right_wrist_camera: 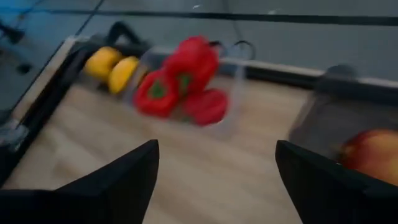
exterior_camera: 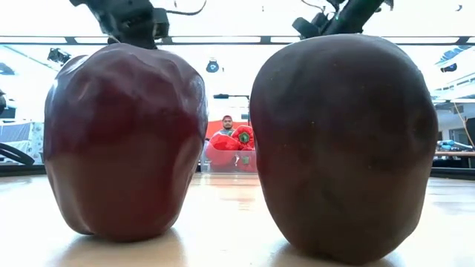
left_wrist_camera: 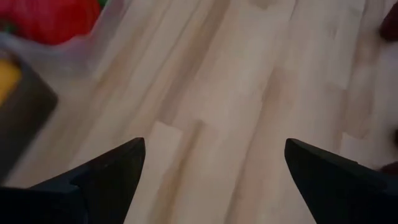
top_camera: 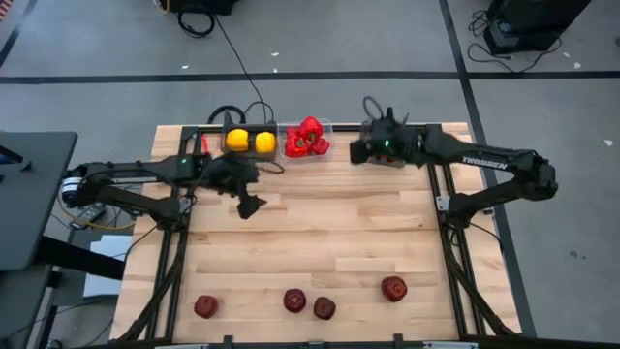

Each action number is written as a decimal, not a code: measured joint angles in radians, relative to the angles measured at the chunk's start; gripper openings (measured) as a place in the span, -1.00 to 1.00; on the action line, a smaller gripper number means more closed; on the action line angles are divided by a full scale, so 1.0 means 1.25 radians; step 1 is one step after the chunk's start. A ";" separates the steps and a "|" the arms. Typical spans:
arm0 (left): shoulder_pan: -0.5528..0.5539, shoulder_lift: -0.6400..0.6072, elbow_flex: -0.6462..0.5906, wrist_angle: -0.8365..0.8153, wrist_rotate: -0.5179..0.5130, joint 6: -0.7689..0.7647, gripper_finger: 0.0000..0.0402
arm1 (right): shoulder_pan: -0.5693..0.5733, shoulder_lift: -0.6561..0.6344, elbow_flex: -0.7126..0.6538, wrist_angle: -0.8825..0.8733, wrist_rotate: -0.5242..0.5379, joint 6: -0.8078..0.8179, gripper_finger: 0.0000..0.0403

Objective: Sort produce into baskets
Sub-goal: Put the left red apple into the right black bin

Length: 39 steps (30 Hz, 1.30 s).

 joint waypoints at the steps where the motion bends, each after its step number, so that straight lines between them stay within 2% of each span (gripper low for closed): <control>1: -0.015 -0.018 -0.017 0.000 -0.008 -0.030 0.95 | 0.032 0.002 0.000 0.002 0.008 0.012 0.63; 4: -0.079 -0.066 -0.071 -0.011 -0.010 -0.061 0.95 | 0.120 0.004 0.000 0.048 -0.002 0.032 0.63; 7: -0.168 -0.101 -0.113 -0.049 -0.006 -0.092 0.95 | 0.207 0.018 0.000 0.169 -0.077 -0.041 0.62; 12: -0.328 -0.107 -0.150 -0.088 0.014 -0.216 0.95 | 0.326 0.058 0.000 0.325 -0.119 -0.086 0.62; 15: -0.412 -0.098 -0.158 -0.104 -0.002 -0.307 0.95 | 0.372 0.079 0.000 0.357 -0.117 -0.090 0.62; 19: -0.474 -0.076 -0.161 -0.128 -0.048 -0.421 0.94 | 0.439 0.107 0.000 0.371 -0.102 -0.098 0.62; 25: -0.544 -0.021 -0.161 -0.111 -0.041 -0.546 0.92 | 0.538 0.149 0.000 0.443 0.020 -0.189 0.62; 28: -0.571 0.006 -0.161 -0.110 -0.039 -0.610 0.76 | 0.565 0.180 0.000 0.507 0.027 -0.218 0.62; 31: -0.596 0.026 -0.161 -0.094 -0.023 -0.655 0.47 | 0.574 0.218 0.000 0.578 0.027 -0.206 0.62; 33: -0.614 0.032 -0.161 -0.076 -0.001 -0.692 0.28 | 0.569 0.239 0.001 0.583 0.023 -0.098 0.61; 35: -0.640 0.032 -0.161 -0.040 0.017 -0.737 0.11 | 0.562 0.256 0.001 0.573 -0.016 -0.003 0.59; 37: -0.678 0.029 -0.160 0.009 0.027 -0.776 0.00 | 0.565 0.270 0.001 0.557 -0.036 0.029 0.57; 39: -0.722 0.029 -0.159 0.045 0.031 -0.829 -0.04 | 0.584 0.280 0.001 0.545 -0.019 0.067 0.56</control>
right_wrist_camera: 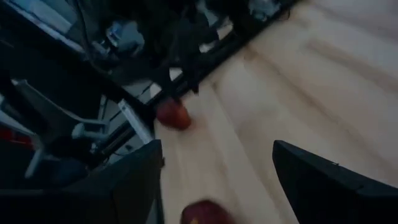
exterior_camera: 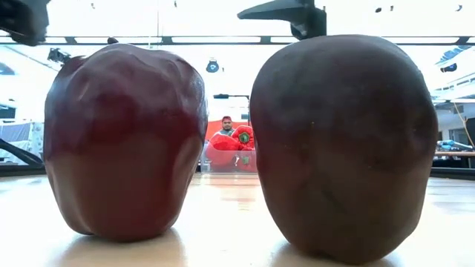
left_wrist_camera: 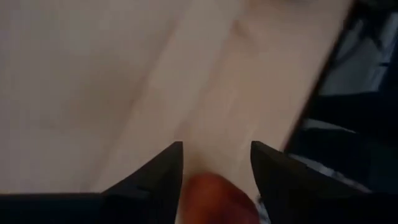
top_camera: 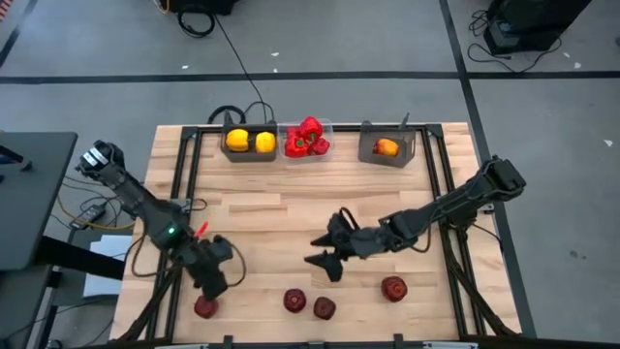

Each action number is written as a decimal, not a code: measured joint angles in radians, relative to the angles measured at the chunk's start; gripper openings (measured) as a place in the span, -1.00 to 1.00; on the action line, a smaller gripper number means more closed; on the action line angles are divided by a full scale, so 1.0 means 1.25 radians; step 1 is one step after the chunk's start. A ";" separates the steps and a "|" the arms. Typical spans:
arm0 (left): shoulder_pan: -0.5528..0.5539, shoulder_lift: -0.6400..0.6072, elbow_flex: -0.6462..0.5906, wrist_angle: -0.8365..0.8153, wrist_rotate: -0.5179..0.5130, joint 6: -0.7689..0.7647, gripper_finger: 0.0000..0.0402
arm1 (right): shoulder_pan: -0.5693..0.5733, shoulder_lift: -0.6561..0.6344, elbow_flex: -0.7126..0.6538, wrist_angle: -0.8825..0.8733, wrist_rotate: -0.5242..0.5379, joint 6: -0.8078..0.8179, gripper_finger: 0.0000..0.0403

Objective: Sort produce into baskets
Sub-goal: Put the left red apple into the right black bin

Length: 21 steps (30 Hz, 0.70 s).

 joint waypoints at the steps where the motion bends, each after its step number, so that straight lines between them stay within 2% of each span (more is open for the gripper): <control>1: -0.022 0.002 0.000 0.007 0.003 -0.030 -0.05 | 0.012 0.000 0.000 -0.014 0.009 0.017 0.56; 7: -0.127 0.025 0.000 0.011 0.015 -0.209 -0.06 | 0.061 -0.004 0.000 -0.073 0.106 0.031 0.56; 13: -0.162 0.048 0.000 0.070 0.054 -0.268 -0.02 | 0.071 -0.003 0.000 -0.095 0.108 0.008 0.56; 17: -0.162 0.058 0.000 0.097 0.086 -0.259 0.17 | 0.070 -0.003 0.000 -0.097 0.106 -0.012 0.56; 21: -0.157 0.059 0.000 0.090 0.078 -0.262 0.50 | 0.072 -0.003 0.000 -0.096 0.092 -0.009 0.56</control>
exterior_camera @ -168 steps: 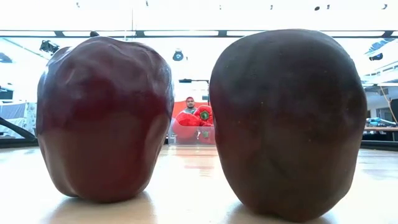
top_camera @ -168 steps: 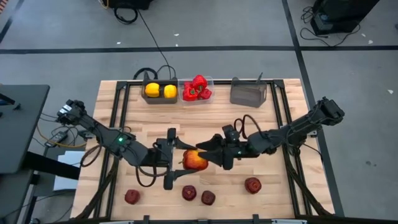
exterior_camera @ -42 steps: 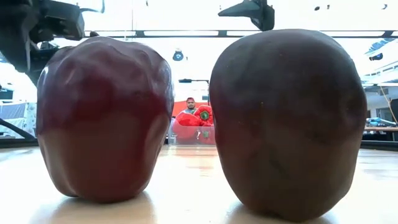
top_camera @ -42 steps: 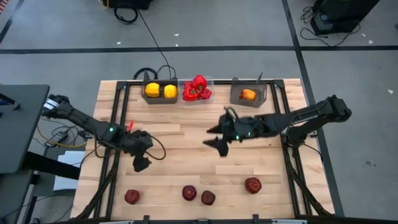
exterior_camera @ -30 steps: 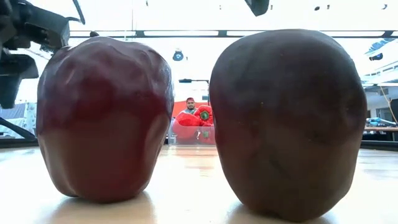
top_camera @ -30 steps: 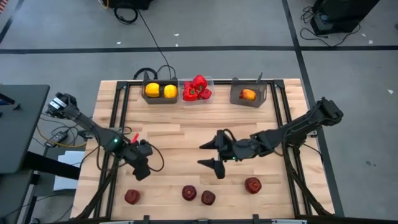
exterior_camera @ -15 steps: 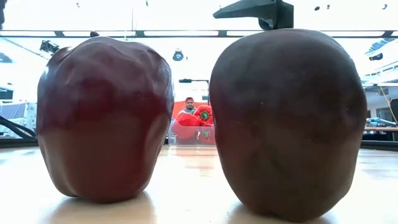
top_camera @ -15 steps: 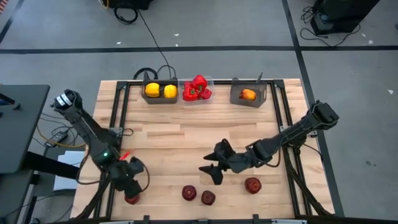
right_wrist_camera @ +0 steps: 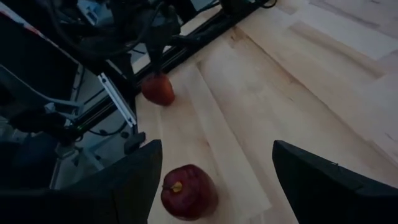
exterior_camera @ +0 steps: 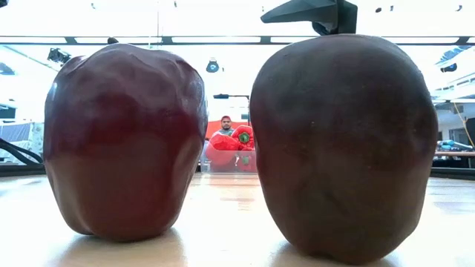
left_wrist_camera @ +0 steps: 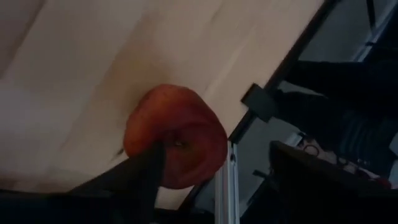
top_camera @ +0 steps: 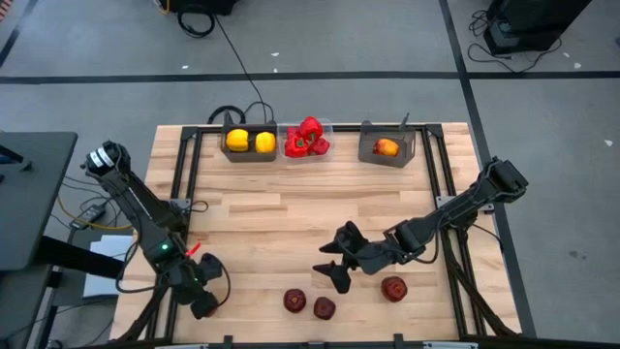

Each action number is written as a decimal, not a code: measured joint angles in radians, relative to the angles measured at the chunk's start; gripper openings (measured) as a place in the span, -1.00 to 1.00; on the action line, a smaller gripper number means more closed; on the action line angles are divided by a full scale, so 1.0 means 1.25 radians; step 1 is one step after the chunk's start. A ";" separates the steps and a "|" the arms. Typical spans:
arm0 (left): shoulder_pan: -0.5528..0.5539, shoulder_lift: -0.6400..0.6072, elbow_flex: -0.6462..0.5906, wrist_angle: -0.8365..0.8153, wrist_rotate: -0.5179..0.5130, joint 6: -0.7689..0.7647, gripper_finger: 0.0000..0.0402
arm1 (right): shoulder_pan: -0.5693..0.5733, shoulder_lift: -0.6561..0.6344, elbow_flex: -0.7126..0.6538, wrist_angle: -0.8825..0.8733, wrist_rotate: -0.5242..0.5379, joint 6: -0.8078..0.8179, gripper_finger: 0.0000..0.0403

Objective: Sort produce into baskets
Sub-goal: Put the left red apple into the right black bin

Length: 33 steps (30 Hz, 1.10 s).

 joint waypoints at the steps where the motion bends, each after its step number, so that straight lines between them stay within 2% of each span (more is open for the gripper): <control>1: 0.001 0.002 0.000 -0.008 0.000 -0.011 0.59 | 0.002 0.000 0.000 -0.001 0.000 0.003 0.56; 4: 0.002 0.022 0.000 -0.040 0.019 -0.041 0.87 | 0.003 0.000 0.000 0.001 0.000 0.010 0.56; 6: 0.002 0.040 0.000 -0.035 0.047 -0.041 0.96 | 0.003 0.000 0.000 0.001 0.001 0.009 0.56; 12: 0.002 0.127 0.000 -0.020 0.040 -0.097 0.81 | 0.002 0.000 0.000 -0.001 0.021 0.002 0.56; 20: 0.002 0.246 0.008 0.139 0.032 -0.117 0.77 | 0.002 0.000 0.000 -0.001 0.024 0.001 0.56; 24: 0.002 0.264 0.008 0.152 0.023 -0.144 0.71 | 0.002 -0.001 0.000 -0.006 0.024 0.006 0.56; 30: 0.000 0.266 0.008 0.149 -0.032 -0.185 0.63 | 0.002 -0.001 0.000 -0.005 0.023 0.007 0.56; 33: 0.007 0.266 0.006 0.176 -0.127 -0.187 0.60 | 0.002 -0.001 0.000 -0.005 0.021 0.009 0.56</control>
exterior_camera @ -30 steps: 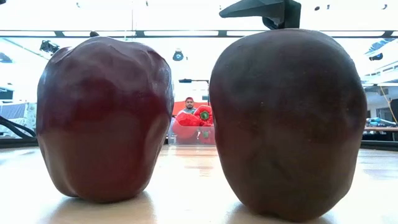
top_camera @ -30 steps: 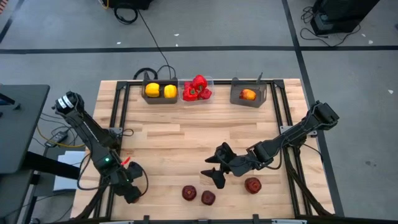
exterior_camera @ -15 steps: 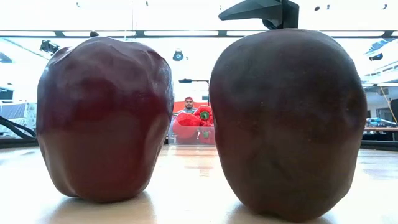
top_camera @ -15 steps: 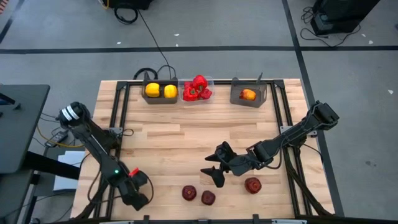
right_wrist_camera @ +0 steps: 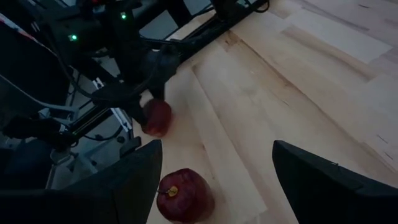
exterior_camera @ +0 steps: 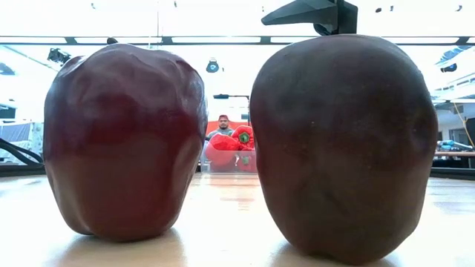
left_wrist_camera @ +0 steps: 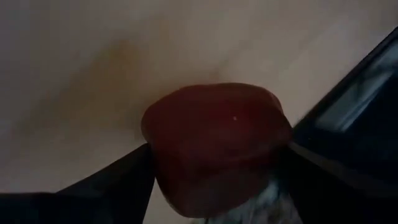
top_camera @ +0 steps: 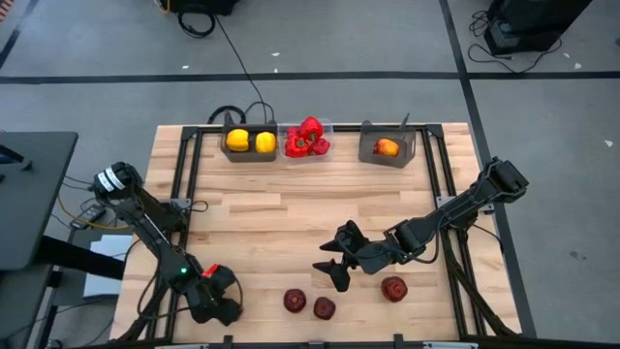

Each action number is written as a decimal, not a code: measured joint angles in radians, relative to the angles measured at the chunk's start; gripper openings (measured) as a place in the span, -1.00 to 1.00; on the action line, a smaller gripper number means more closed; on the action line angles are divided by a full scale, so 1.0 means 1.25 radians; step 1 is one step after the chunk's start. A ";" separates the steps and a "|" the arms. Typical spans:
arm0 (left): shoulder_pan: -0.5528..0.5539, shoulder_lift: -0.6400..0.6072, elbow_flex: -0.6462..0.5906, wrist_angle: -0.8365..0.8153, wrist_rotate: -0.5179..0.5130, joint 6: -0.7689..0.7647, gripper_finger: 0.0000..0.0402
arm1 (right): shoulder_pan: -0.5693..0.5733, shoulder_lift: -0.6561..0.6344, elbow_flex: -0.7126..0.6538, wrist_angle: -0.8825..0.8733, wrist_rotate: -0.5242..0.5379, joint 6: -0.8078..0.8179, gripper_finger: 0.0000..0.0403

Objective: Sort produce into baskets
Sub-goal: Put the left red apple into the right black bin, then put the bottom left red apple into the right black transparent bin

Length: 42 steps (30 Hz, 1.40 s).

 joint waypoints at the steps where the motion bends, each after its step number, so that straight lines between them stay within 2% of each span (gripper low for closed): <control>1: 0.001 -0.001 0.002 0.001 -0.044 0.000 0.58 | 0.000 0.000 0.000 0.000 -0.001 0.006 0.56; 7: 0.025 -0.029 0.021 -0.047 -0.241 0.004 0.43 | -0.001 0.000 0.000 0.002 -0.040 0.013 0.56; 13: 0.077 -0.067 0.027 -0.048 -0.423 0.032 0.35 | -0.057 0.000 0.000 -0.011 -0.206 0.098 0.56; 16: 0.126 -0.080 0.026 -0.028 -0.487 0.135 0.34 | -0.098 0.000 0.000 -0.012 -0.257 0.137 0.56; 21: 0.221 -0.089 0.028 0.070 -0.582 0.423 0.32 | -0.178 0.000 0.000 -0.008 -0.378 0.205 0.56; 24: 0.279 -0.092 0.028 0.167 -0.596 0.635 0.32 | -0.225 0.000 0.000 0.006 -0.442 0.224 0.56; 26: 0.312 -0.093 0.029 0.228 -0.571 0.767 0.32 | -0.258 0.000 0.000 0.017 -0.490 0.222 0.56; 30: 0.360 -0.129 0.030 0.285 -0.555 0.939 0.33 | -0.323 -0.001 0.001 -0.032 -0.549 0.193 0.56; 33: 0.397 -0.168 0.030 0.245 -0.554 0.980 0.33 | -0.359 -0.001 0.001 -0.093 -0.557 0.115 0.56; 38: 0.460 -0.271 0.030 0.148 -0.554 0.984 0.33 | -0.376 0.036 0.000 -0.154 -0.505 -0.026 0.58; 42: 0.517 -0.373 0.031 -0.007 -0.534 0.953 0.33 | -0.365 0.083 0.008 -0.120 -0.512 0.014 0.60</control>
